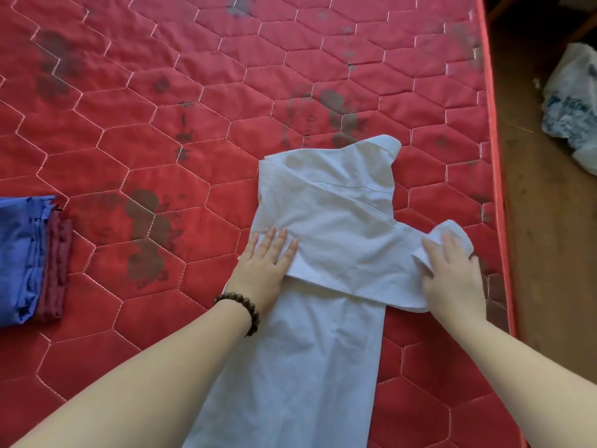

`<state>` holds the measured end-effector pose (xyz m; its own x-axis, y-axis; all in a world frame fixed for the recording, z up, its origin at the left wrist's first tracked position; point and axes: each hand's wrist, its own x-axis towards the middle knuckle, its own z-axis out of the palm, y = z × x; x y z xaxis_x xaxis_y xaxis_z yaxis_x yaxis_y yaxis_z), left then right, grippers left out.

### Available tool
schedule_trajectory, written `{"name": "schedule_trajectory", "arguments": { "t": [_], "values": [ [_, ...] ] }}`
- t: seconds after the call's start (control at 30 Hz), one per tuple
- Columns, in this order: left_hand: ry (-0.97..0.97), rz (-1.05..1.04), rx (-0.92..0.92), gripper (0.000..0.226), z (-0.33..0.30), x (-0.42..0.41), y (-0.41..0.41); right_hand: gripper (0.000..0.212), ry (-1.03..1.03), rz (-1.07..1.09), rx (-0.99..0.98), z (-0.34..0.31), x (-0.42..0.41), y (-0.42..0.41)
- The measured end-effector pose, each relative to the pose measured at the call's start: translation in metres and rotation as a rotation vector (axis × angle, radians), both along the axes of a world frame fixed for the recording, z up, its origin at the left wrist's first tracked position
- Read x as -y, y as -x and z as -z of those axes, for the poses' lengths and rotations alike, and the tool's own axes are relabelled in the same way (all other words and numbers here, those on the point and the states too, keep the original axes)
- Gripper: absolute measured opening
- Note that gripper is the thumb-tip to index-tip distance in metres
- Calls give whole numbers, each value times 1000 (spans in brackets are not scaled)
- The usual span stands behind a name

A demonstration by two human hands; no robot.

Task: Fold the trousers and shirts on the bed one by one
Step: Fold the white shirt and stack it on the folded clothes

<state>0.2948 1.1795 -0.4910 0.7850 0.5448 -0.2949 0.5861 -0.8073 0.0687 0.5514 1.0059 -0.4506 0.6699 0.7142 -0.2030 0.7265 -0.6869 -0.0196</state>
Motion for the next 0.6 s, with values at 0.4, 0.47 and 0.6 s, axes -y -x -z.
{"name": "schedule_trajectory", "arguments": {
  "t": [0.4,0.47,0.6],
  "values": [
    [-40,-103,109,62,-17,-15,13,56,-196,-229,-364,-15,-105,50],
    [-101,-83,270,50,-17,-16,13,58,-225,-251,-465,-9,-154,62],
    [-150,-49,349,56,-11,-21,17,54,-120,-179,-437,5,-231,80]
  ]
}}
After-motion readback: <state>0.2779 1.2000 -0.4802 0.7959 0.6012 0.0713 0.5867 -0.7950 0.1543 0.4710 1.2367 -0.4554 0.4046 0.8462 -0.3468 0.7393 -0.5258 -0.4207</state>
